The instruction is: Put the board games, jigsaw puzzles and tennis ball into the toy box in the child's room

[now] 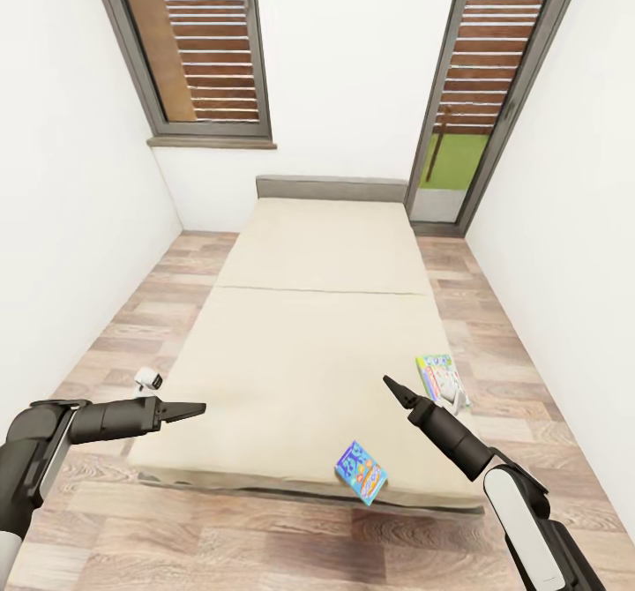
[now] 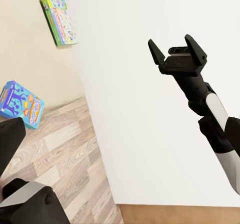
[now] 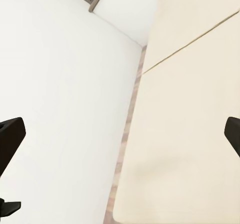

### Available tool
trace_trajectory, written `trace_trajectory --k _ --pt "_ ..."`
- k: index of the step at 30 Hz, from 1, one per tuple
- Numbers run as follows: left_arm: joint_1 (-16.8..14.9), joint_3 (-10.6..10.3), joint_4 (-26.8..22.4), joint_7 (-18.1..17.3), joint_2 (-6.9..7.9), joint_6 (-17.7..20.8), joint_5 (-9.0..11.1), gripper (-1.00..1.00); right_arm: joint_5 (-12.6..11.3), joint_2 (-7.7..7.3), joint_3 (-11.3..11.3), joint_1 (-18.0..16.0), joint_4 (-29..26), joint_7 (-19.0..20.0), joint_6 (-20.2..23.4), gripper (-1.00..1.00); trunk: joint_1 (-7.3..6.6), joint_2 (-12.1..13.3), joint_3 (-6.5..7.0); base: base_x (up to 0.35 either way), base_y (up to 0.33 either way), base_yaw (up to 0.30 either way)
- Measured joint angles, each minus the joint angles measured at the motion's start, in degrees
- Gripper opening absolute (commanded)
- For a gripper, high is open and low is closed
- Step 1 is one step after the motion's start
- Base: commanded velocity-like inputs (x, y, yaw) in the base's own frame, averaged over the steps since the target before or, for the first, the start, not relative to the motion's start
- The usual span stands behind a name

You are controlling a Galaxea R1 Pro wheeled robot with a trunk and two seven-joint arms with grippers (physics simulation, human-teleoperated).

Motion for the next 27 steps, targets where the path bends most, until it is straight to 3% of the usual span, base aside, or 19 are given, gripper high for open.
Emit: trace_trajectory --k 27 --pt "0.0 -0.1 0.0 0.0 -0.06 0.0 -0.1 1.00 0.0 0.00 0.0 0.0 0.0 0.0 0.0 1.00 0.00 0.0 2.57 0.000 0.000 0.000"
